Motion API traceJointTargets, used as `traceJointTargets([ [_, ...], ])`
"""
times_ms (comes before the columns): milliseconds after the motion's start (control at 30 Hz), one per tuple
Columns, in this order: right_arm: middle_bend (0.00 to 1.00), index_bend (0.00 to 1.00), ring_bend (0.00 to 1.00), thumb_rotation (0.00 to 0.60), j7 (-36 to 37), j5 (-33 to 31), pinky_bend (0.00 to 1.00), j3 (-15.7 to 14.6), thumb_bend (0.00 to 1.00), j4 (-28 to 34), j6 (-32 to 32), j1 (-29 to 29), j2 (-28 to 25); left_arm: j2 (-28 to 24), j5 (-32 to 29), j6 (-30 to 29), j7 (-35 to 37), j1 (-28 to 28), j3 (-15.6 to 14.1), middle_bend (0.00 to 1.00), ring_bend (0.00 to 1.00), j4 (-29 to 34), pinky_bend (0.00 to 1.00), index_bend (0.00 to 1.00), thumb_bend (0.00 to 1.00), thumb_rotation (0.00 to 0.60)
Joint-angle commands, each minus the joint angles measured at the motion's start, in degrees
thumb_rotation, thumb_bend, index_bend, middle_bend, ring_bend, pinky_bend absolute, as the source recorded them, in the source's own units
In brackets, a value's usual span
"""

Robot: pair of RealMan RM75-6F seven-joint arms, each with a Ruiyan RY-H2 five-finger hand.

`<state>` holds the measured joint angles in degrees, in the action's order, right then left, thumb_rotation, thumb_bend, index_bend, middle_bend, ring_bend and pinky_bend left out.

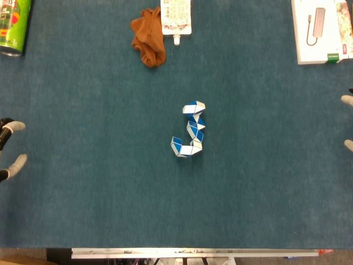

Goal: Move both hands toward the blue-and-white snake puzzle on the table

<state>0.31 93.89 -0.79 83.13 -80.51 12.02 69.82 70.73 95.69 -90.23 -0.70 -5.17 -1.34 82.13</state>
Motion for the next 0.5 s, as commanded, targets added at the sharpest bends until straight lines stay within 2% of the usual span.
traceJointTargets([
  [33, 0.19, 0.24, 0.09, 0.6, 0.0, 0.1, 0.09, 0.0, 0.07, 0.1, -0.1, -0.1, -0.1, -0.2, -0.2, 0.3, -0.4, 0.0, -0.1, 0.35, 0.33, 0.5, 0.29, 0.33, 0.2, 0.6],
  [500, 0.19, 0.24, 0.09, 0.6, -0.6, 0.3, 0.09, -0.1, 0.07, 0.6, -0.7, -0.5, -0.3, 0.0, 0.1, 0.3, 0.6, -0.2, -0.2, 0.33, 0.33, 0.1, 0.29, 0.33, 0.2, 0.6],
])
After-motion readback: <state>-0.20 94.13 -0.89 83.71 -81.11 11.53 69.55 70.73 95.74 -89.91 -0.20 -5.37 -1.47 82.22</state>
